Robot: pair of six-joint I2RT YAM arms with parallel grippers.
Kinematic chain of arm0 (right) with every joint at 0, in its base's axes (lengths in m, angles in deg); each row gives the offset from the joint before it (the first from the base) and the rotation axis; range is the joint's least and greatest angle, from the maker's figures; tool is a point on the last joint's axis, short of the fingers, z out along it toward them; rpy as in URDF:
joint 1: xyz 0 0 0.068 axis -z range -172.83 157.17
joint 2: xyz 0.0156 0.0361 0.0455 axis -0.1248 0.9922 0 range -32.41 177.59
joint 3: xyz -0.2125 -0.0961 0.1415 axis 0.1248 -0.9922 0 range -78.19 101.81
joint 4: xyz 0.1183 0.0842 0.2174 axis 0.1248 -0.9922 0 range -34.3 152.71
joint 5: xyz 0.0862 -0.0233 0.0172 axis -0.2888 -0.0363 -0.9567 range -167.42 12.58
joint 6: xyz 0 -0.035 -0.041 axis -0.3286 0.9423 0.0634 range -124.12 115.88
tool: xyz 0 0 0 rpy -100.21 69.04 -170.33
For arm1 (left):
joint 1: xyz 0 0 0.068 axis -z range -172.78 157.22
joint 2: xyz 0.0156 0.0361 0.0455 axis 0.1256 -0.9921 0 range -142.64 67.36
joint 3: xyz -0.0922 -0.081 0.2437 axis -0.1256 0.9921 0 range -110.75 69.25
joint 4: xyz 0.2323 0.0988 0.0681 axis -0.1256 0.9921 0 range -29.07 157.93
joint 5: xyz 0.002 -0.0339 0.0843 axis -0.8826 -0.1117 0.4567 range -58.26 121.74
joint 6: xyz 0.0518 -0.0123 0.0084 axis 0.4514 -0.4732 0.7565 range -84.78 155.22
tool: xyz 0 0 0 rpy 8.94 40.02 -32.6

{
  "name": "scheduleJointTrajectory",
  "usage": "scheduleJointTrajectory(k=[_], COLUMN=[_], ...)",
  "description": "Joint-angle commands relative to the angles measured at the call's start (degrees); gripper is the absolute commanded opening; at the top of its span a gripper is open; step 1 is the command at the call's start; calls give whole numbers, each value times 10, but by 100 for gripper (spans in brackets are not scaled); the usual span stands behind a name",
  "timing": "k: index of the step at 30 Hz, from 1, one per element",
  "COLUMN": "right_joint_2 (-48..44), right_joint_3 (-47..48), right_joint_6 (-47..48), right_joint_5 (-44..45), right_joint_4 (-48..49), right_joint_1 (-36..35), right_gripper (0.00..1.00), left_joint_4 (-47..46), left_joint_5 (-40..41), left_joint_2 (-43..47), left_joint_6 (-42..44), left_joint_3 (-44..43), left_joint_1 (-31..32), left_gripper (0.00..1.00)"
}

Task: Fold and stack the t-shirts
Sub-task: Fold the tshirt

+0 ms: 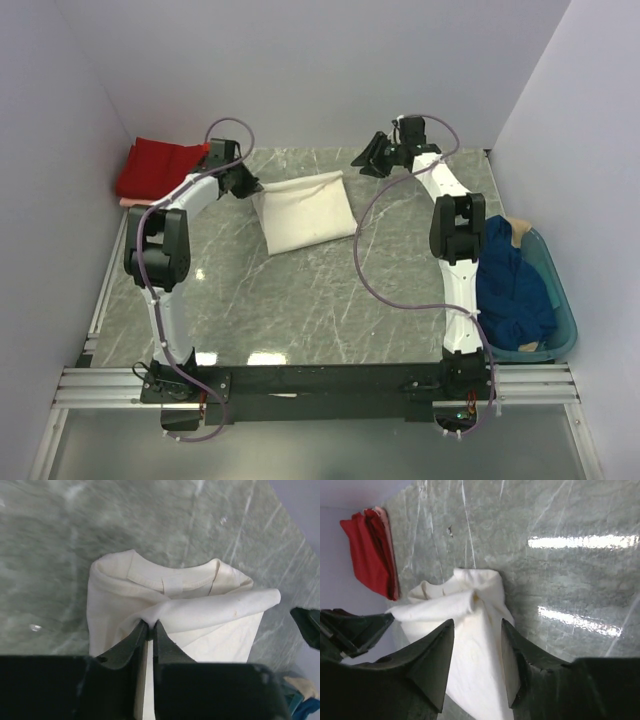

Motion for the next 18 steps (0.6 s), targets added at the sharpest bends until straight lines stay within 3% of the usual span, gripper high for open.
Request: scheduleJointTrajectory(k=[1, 2, 6, 8, 18], right_joint_2=[-33, -60, -136, -163, -170], right_joint_3=[16, 2, -112, -139, -154], right_joint_6=[26, 36, 57, 76, 137], right_joint_5=[22, 30, 63, 96, 313], right_joint_4=[-3, -2, 17, 17, -35], right_joint_1=[3, 2, -11, -33, -149], right_gripper=[52, 54, 54, 54, 53], left_joint_4=[-35, -38, -45, -37, -55], left_joint_5=[15, 18, 21, 29, 58], left_joint_2=[-2, 0, 14, 23, 98], left_joint_6=[9, 9, 0, -9, -8], left_joint_3=[-4, -1, 24, 28, 83], left_joint_1=[-35, -39, -56, -62, -24], left_gripper=[14, 22, 34, 48, 46])
